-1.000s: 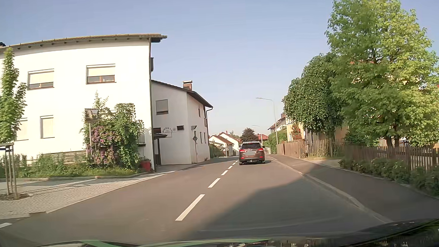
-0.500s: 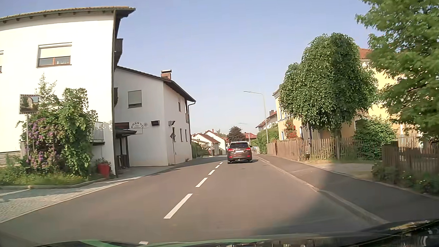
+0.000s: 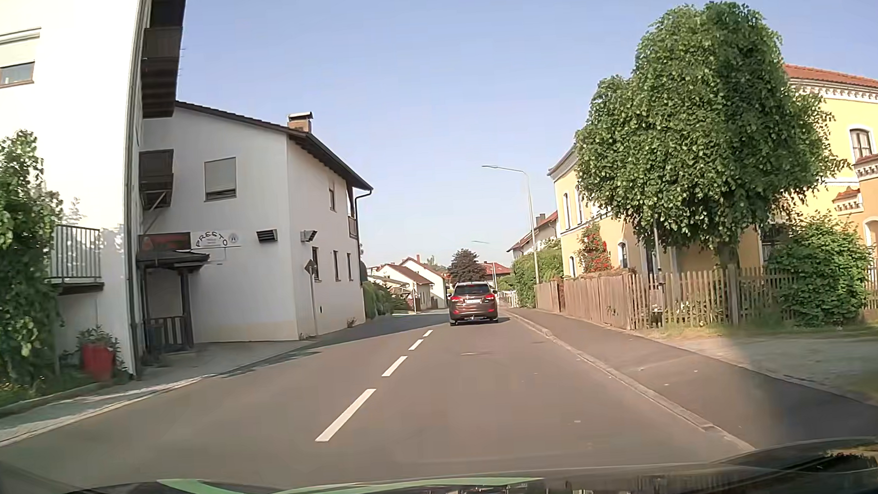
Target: Follow the waypoints while adhering to traffic rules and regulations
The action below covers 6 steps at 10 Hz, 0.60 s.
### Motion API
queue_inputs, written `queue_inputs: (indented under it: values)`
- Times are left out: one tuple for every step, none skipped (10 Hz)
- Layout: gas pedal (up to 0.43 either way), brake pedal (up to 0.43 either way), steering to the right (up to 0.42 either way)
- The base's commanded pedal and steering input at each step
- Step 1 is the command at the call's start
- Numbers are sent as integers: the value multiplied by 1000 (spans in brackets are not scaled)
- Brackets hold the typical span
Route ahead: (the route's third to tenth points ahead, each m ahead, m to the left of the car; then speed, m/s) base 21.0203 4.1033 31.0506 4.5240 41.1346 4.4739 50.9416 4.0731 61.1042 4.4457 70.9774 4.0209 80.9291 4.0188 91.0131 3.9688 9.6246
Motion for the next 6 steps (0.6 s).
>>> queue_inputs:
  values:
    - [169,0,-1]
    - [169,0,-2]
    - [169,0,-4]
    - [169,0,-7]
    - [169,0,-8]
    - [169,0,-7]
